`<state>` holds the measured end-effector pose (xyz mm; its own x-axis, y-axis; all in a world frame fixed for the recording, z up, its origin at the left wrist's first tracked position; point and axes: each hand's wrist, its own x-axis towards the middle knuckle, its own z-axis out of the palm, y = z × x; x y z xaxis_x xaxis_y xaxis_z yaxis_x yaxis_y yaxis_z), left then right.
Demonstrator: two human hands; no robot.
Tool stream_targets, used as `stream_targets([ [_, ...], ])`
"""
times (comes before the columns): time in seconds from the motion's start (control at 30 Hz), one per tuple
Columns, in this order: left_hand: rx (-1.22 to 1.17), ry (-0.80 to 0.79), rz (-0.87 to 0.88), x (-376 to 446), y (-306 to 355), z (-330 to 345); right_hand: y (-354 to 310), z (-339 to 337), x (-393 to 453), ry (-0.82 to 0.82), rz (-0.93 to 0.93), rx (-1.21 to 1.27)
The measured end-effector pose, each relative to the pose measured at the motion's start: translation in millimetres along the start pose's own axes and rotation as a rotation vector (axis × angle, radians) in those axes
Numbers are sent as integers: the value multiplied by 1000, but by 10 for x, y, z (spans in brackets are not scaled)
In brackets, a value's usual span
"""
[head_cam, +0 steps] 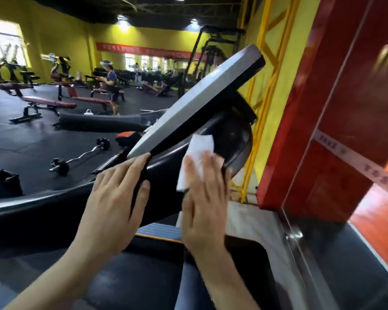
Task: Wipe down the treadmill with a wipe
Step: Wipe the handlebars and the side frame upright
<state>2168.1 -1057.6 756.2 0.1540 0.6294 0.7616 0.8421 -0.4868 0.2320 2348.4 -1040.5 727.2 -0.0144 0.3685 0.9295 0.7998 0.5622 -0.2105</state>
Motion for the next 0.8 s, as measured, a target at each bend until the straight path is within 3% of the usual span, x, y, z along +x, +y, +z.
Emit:
stream_targets([
  [0.1, -51, -46, 43, 2, -105, -54, -104, 144, -259, 40, -3, -92],
  [0.23, -149, -69, 111, 7, -192, -126, -41, 76, 27, 214, 380, 95],
  [0.3, -175, -77, 149, 5, -252, -138, -169, 96, 68, 271, 469, 162],
  [0.47, -160, -124, 254, 17, -414, -107, -813, 507, -522, 75, 276, -76],
  [0.57, -164, -120, 296, 30, -462, -105, -604, 341, -346, 80, 316, -154],
  [0.7, -156, -82, 308, 3, -485, -102, -21, -68, 328, 210, 692, 165],
  [0.8, -123, -49, 288, -27, -434, -91, 62, -173, 509, 171, 730, 190],
])
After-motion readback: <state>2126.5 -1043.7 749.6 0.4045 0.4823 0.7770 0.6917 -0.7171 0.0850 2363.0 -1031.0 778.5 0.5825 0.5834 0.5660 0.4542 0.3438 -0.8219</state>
